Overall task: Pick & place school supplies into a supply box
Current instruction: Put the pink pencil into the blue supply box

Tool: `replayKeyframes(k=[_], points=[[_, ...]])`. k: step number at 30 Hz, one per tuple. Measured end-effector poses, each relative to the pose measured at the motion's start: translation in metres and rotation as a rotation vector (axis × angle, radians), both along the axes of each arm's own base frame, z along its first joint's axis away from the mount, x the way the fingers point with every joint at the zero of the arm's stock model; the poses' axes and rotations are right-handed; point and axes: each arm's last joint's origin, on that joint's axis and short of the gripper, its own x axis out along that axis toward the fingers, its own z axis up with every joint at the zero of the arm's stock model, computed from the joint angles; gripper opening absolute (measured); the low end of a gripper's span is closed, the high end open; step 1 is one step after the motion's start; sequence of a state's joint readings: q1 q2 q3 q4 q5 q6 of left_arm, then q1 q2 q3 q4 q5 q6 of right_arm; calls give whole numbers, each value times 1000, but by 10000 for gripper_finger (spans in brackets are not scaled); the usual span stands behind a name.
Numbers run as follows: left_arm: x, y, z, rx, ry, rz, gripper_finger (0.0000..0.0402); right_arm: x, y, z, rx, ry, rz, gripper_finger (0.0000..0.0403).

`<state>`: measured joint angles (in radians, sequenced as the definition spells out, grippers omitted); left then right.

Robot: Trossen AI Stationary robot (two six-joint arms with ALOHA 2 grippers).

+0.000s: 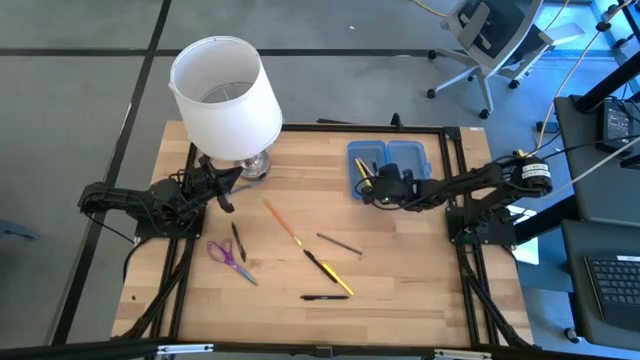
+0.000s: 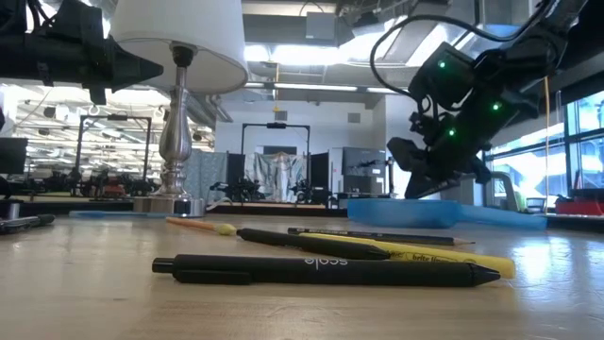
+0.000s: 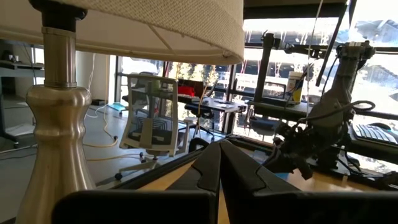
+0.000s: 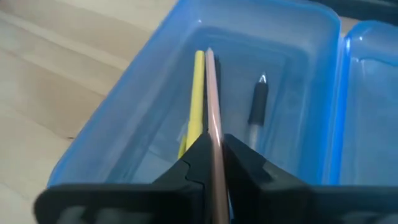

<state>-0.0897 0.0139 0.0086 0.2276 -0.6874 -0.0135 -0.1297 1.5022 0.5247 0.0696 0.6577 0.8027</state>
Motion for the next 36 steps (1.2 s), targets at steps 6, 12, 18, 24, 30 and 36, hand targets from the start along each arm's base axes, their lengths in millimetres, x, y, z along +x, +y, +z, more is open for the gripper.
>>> replayKeyframes(k=[6, 12, 18, 24, 30, 36], points=[[0, 0, 0, -2, -2, -5, 4, 0, 0, -1, 4, -1, 1, 59], [0, -1, 0, -39, -31, -32, 4, 0, 0, -1, 4, 0, 3, 61], [1, -1, 0, -26, -27, -63, 4, 0, 0, 0, -19, -5, -14, 89], [1, -1, 0, -27, -28, -63, 4, 1, -2, 3, 17, -37, 4, 147], [2, -3, 0, -74, -64, -140, 4, 0, 6, 23, 183, -101, 268, 169], [2, -4, 1, -73, -68, -197, 4, -13, 15, 45, 381, -164, 484, 170]])
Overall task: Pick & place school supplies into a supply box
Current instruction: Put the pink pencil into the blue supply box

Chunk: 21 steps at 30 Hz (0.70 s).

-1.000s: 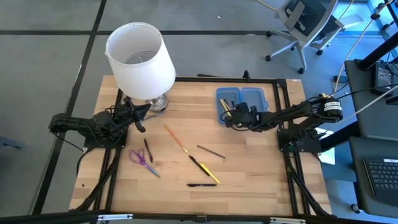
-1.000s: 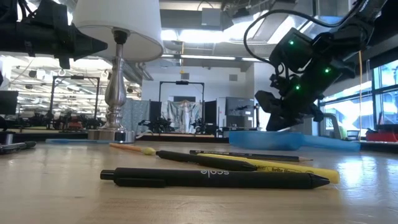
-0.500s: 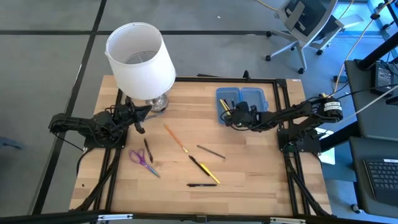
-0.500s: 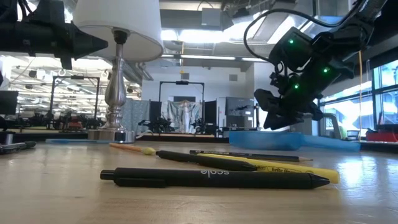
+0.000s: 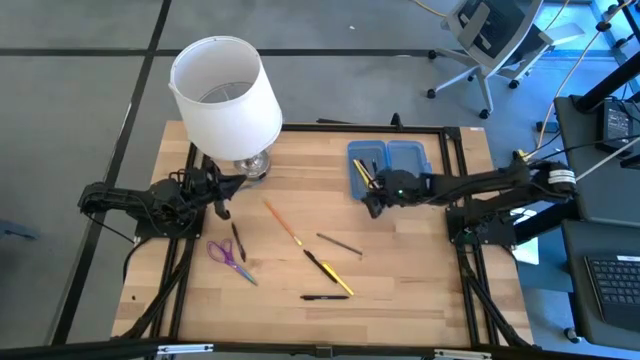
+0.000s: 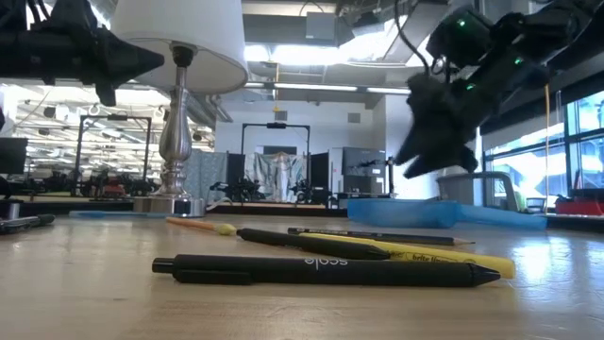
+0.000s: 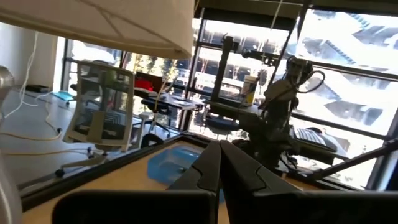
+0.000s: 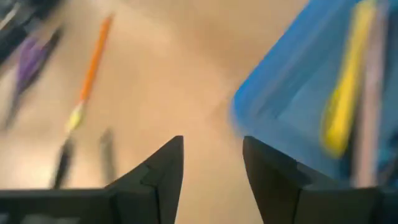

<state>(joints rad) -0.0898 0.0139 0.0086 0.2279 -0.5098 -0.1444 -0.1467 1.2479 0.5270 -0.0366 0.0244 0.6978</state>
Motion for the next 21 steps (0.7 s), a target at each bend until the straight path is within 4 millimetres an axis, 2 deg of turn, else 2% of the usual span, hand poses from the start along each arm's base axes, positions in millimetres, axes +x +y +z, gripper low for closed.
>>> replayKeyframes(k=[2, 4, 8, 14, 21], points=[[0, 0, 0, 2, 0, -7, 4, -12, 2, -1, 81, 87, 24, 170], [0, 0, 0, 2, 0, -7, 4, -25, 4, -3, 124, 190, -31, 170], [0, 0, 0, 2, 0, -7, 4, -42, 4, -3, 102, 300, -136, 170], [0, 0, 0, 1, 0, -6, 4, -45, 0, 4, 28, 260, -203, 170], [0, 0, 0, 2, 0, -7, 4, -43, -6, 1, 34, 267, -233, 170]])
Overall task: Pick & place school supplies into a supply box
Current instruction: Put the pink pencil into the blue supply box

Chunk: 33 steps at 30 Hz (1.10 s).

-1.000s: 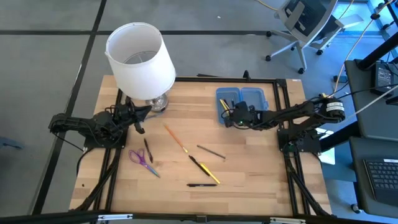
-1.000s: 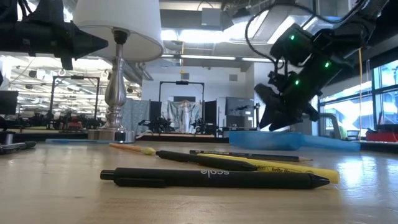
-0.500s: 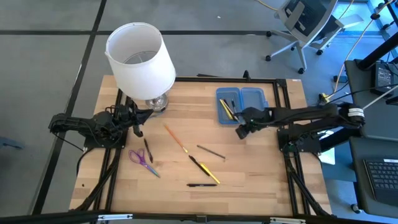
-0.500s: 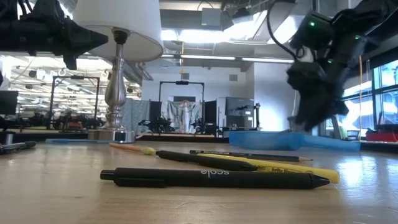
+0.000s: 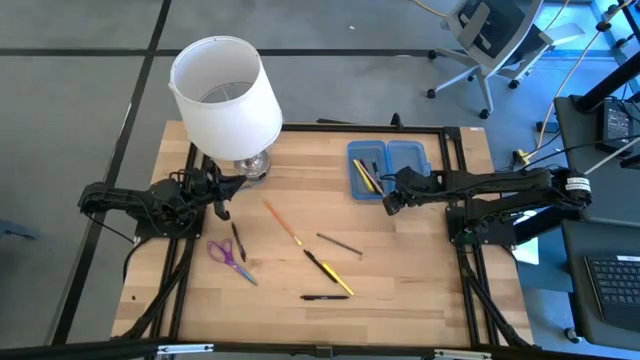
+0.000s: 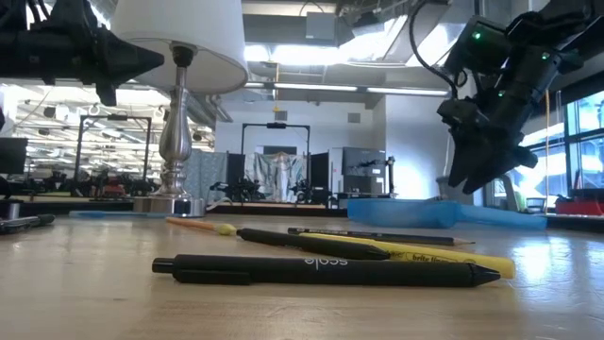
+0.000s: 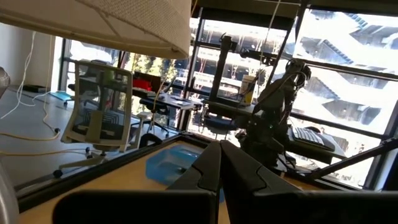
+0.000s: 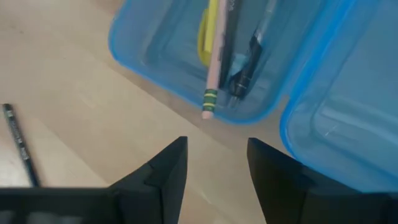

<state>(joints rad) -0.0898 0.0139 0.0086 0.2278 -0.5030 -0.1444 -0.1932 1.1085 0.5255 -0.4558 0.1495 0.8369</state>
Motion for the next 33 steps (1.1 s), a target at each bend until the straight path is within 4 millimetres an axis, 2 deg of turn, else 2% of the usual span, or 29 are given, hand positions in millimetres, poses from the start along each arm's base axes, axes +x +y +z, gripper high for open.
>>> replayKeyframes(k=[15, 33], points=[[0, 0, 0, 0, 0, 0, 4, 20, -4, -25, 33, 36, 29, 170], [0, 0, 0, -32, -14, -8, 4, 31, -15, -20, -4, -93, 46, 170]])
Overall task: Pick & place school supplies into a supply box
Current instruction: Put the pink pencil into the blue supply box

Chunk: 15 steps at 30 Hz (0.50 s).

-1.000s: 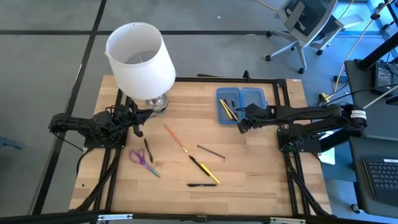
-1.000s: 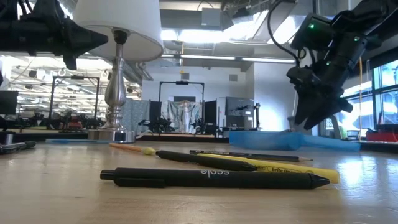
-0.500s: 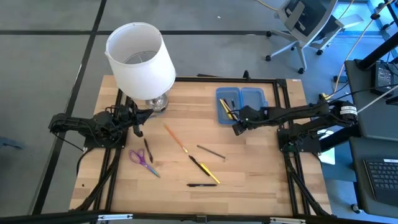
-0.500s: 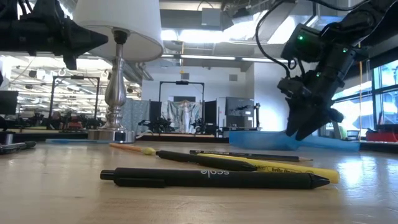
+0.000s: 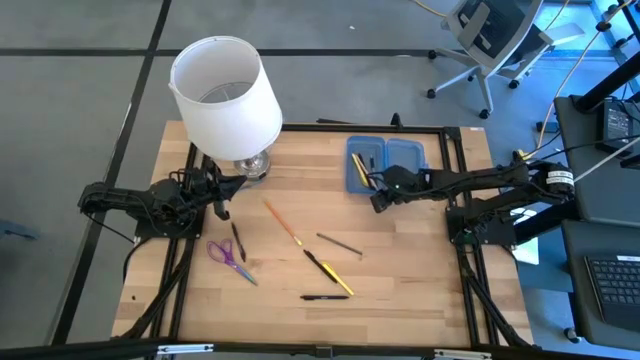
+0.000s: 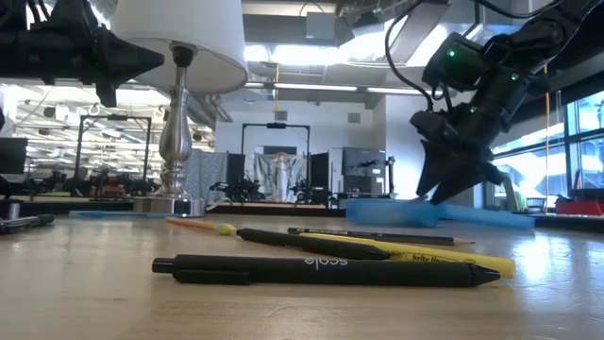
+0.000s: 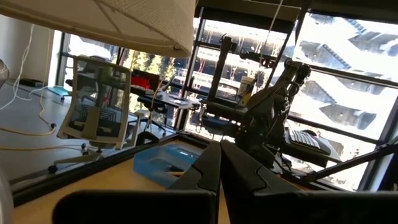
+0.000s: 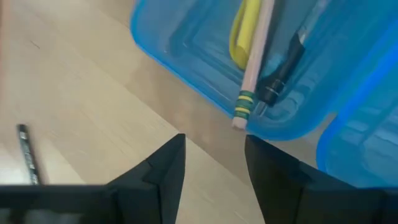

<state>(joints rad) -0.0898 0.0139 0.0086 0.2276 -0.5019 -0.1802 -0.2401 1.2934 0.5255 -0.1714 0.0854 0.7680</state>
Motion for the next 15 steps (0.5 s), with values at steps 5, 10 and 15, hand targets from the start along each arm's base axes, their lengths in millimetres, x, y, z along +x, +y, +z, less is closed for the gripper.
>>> replayKeyframes(k=[5, 10, 15], points=[[0, 0, 0, 1, 0, -5, 4, 2, -1, 2, -15, -25, 11, 170], [0, 0, 0, 2, 0, -6, 4, 4, -4, 4, -30, -52, -7, 170], [0, 0, 0, 2, 0, -6, 4, 5, -11, 6, -65, -90, -48, 170]])
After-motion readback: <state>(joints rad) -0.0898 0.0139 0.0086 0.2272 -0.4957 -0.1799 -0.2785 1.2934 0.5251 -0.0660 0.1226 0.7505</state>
